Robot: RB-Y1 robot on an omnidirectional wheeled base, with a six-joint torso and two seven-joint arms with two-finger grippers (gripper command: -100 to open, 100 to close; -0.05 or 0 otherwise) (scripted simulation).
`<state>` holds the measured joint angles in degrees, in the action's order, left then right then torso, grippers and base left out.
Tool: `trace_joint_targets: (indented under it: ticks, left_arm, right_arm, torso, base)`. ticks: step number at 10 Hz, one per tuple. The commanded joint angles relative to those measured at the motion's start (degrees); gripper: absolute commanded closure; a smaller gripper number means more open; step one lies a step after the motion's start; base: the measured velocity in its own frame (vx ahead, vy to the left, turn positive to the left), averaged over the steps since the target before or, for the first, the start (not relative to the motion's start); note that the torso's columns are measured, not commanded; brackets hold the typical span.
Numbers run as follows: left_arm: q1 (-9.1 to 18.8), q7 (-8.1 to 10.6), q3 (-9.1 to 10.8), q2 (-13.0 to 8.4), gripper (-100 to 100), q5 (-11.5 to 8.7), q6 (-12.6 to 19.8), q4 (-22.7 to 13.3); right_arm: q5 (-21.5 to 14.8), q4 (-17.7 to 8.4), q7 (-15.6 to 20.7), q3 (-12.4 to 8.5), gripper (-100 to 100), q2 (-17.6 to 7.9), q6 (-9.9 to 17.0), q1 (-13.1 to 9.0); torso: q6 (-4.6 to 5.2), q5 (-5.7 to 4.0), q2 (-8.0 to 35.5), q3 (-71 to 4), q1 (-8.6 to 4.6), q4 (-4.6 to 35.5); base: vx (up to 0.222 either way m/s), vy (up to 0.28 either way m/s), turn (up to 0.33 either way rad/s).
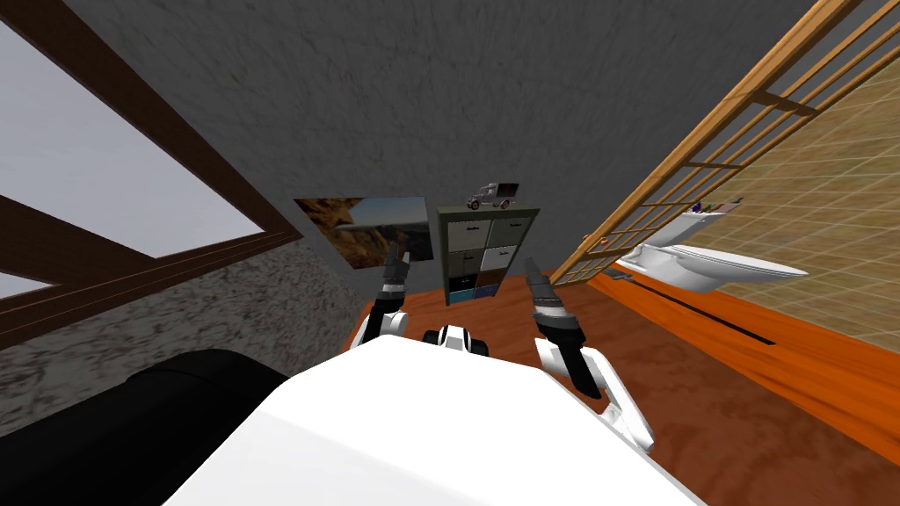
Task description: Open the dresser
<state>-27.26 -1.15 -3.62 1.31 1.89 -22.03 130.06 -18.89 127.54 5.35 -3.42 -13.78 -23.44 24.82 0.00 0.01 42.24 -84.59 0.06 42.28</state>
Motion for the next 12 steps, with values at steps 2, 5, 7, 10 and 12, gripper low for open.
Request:
trace_joint_targets:
  ticks: [2, 5, 7, 10, 12]
  left_arm:
    - [0.0, 0.00, 0.01, 0.0, 0, 0.0, 0.0, 0.0]
    - [0.0, 0.00, 0.01, 0.0, 0, 0.0, 0.0, 0.0]
    - [0.0, 0.00, 0.00, 0.0, 0, 0.0, 0.0, 0.0]
    - [0.0, 0.00, 0.00, 0.0, 0, 0.0, 0.0, 0.0]
    - [0.0, 0.00, 0.01, 0.0, 0, 0.0, 0.0, 0.0]
  right_arm:
    - [-5.4, -0.7, 5.4, -1.6, -100, -1.7, 0.5, -1.1]
    - [-9.6, -1.4, 9.4, -2.9, -100, -3.1, 0.8, -2.0]
    - [-11.8, -1.8, 11.5, -3.5, -100, -3.9, 1.0, -2.5]
    - [-16.2, -2.8, 15.8, -4.9, -100, -5.6, 1.4, -3.5]
    - [-20.1, -3.9, 19.5, -6.2, -100, -7.5, 1.9, -4.5]
  torso:
    - [0.01, -0.06, 0.1, 0.0, -0.23, 0.0]
    - [0.00, -0.01, 0.1, 0.0, -0.05, 0.0]
    - [0.00, 0.02, 0.0, 0.0, 0.07, 0.0]
    - [0.00, 0.00, 0.0, 0.0, 0.03, 0.0]
    - [0.00, -0.03, 0.1, 0.0, -0.14, 0.0]
  base:
    - [0.050, 0.082, -0.007]
    - [0.047, 0.095, -0.011]
    - [0.060, 0.119, -0.013]
    - [0.059, 0.109, -0.011]
    - [0.054, 0.103, -0.011]
